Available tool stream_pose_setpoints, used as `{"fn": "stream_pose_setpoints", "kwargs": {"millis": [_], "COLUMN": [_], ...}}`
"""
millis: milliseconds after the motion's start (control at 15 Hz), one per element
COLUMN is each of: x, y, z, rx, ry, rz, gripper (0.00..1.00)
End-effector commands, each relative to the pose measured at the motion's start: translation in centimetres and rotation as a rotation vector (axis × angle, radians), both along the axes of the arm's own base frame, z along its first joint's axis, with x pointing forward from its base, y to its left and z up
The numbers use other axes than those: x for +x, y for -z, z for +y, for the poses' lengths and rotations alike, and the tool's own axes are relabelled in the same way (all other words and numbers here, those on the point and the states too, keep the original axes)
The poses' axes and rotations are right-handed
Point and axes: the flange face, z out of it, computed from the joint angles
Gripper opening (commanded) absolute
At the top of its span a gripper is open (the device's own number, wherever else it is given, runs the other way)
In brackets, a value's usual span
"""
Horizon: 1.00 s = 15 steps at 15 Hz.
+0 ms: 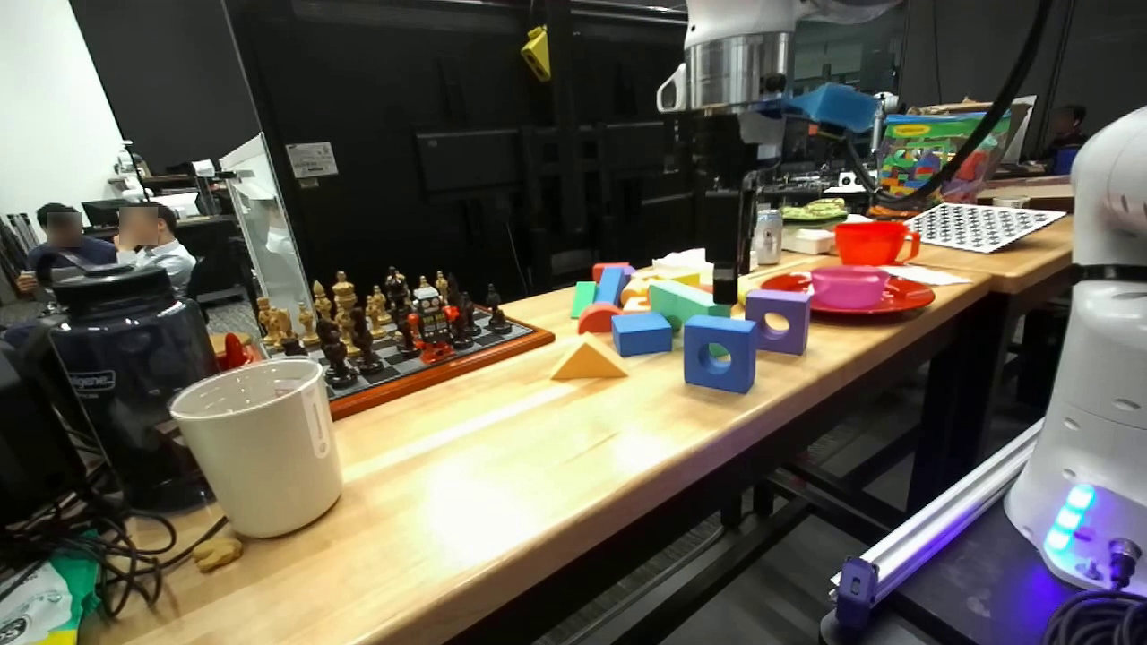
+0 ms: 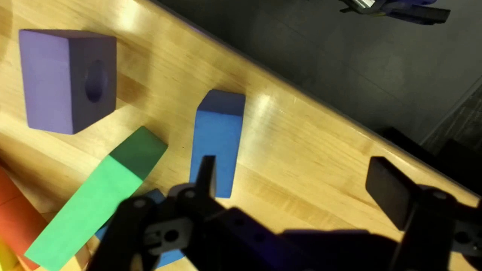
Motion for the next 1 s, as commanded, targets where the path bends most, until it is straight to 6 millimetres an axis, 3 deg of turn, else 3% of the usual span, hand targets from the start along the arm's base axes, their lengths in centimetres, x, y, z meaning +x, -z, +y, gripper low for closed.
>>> {"fn": "stream_pose_setpoints", "kwargs": {"millis": [0,200,533,933], "x": [1.7,2.2,3.5,4.3], "y": [1.2,3.0,4.2,4.5], "z": [-1.4,-2.3,-2.1,-2.7], "rx": [0.067,0.112,0.148,0.145], "ry": [-0.024,-0.036,-0.048,-0.009], "rz": [0.036,0.060,0.085,0.072], "gripper": [1.00,1.00,1.00,1.00]}}
